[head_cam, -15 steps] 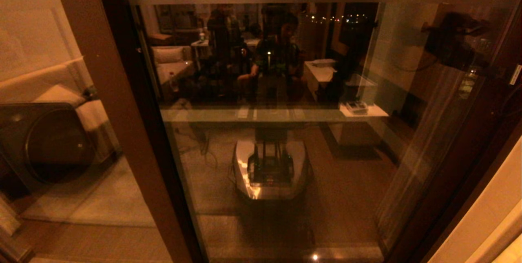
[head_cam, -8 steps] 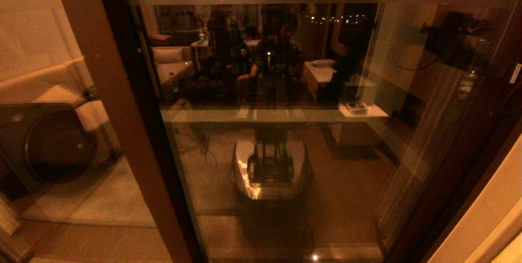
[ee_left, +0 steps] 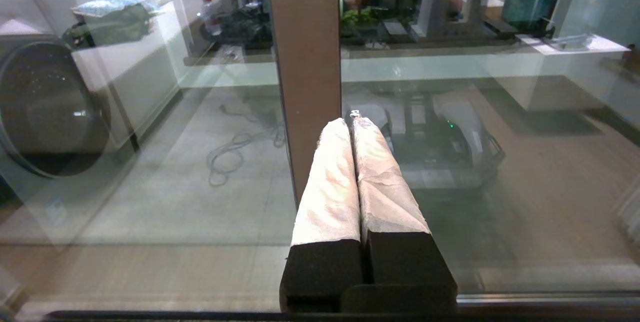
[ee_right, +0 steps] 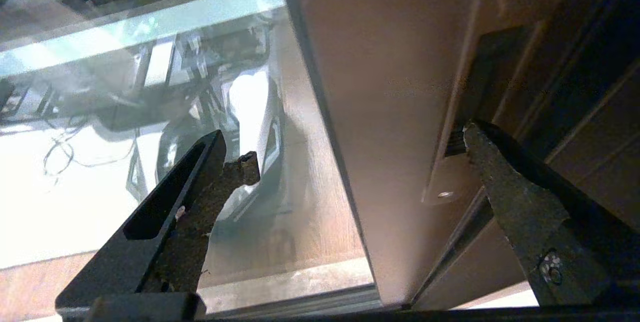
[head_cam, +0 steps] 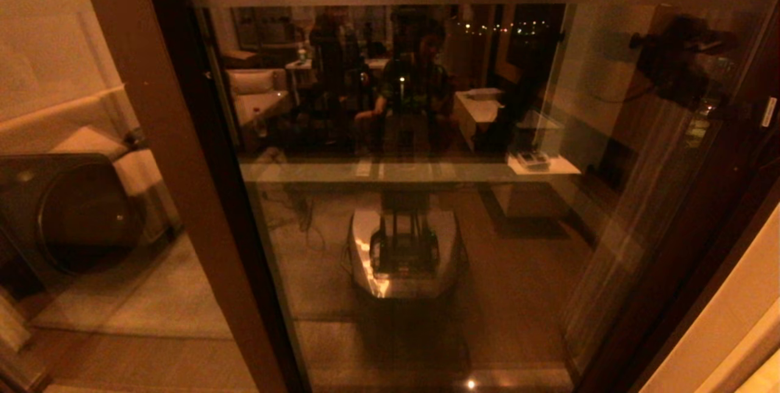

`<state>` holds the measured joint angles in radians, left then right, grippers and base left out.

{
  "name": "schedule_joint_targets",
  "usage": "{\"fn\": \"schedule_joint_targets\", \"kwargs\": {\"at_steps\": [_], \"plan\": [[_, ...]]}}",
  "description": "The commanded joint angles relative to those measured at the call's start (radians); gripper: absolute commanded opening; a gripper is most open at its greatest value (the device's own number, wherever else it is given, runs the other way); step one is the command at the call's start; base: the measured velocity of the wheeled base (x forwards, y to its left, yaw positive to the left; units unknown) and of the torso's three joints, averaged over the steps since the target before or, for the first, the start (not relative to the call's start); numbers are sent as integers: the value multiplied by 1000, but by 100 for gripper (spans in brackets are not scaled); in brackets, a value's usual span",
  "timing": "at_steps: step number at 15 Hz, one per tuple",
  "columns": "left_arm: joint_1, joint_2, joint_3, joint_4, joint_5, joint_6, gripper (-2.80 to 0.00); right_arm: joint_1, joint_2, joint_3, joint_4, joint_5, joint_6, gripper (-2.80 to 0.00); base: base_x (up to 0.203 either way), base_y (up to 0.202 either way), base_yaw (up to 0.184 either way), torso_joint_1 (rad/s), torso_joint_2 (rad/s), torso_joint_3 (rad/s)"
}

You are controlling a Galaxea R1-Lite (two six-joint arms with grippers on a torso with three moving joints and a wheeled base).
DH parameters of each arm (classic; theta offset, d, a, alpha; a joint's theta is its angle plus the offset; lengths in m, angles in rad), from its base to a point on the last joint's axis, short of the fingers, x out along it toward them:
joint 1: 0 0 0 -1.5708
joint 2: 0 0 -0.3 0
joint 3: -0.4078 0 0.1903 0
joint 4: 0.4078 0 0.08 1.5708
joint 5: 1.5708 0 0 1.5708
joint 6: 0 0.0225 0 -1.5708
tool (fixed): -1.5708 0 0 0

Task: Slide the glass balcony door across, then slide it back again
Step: Close the slid door, then open the slid door

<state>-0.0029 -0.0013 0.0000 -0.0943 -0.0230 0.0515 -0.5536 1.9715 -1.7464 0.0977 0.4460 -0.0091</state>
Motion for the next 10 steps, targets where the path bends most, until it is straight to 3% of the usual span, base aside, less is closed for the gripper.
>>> {"fn": "schedule_joint_targets", "kwargs": {"at_steps": [1,10], "plan": [[0,1,35,-1,0,1,-280,1,1,-4,0,3,0,0,0,0,0,0,0,0],[0,1,34,-1,0,1,-280,11,61,-51,-4,8,0,0,0,0,0,0,0,0]]}}
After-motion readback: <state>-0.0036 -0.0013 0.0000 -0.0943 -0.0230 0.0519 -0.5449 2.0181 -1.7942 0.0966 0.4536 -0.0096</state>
